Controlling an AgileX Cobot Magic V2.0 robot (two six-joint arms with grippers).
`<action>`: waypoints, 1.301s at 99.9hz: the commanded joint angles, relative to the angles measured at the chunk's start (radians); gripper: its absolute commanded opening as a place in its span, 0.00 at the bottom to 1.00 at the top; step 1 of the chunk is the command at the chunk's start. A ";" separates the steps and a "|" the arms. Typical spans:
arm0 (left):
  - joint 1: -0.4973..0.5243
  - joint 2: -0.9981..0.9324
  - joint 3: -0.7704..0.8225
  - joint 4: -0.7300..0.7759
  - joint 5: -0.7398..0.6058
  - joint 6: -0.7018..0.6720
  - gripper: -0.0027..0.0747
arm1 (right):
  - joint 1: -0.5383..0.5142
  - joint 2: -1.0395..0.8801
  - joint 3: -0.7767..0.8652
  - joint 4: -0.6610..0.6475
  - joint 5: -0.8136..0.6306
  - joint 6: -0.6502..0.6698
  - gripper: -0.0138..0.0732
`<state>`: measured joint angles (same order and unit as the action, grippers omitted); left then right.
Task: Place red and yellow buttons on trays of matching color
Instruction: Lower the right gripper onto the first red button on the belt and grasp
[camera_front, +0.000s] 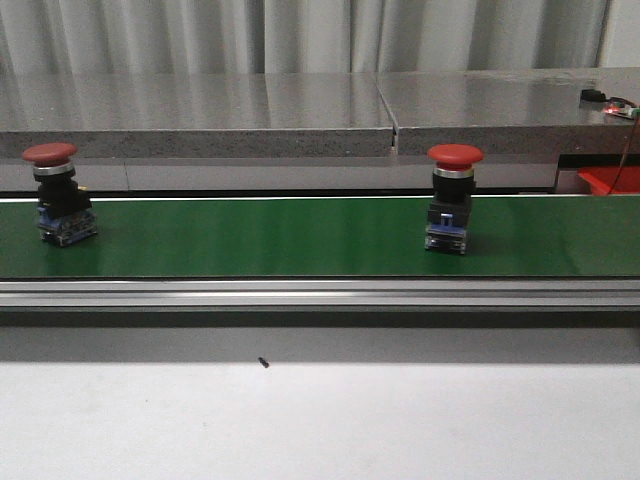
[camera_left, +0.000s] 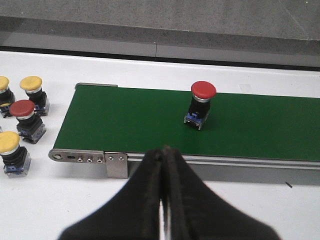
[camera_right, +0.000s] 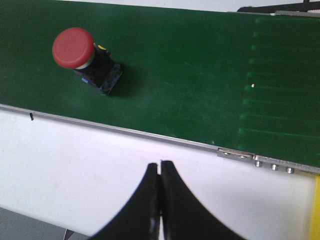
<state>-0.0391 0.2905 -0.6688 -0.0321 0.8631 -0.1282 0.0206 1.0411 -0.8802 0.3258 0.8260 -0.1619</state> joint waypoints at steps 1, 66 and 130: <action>-0.008 0.011 -0.022 -0.001 -0.072 -0.001 0.01 | 0.002 -0.009 -0.036 0.027 -0.056 -0.015 0.18; -0.008 0.011 -0.022 -0.001 -0.072 -0.001 0.01 | 0.004 0.097 -0.089 0.062 -0.062 -0.095 0.90; -0.008 0.011 -0.022 -0.001 -0.072 -0.001 0.01 | 0.119 0.455 -0.287 -0.011 -0.113 -0.108 0.90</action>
<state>-0.0391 0.2905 -0.6688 -0.0321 0.8631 -0.1282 0.1391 1.4960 -1.1200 0.3321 0.7636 -0.2584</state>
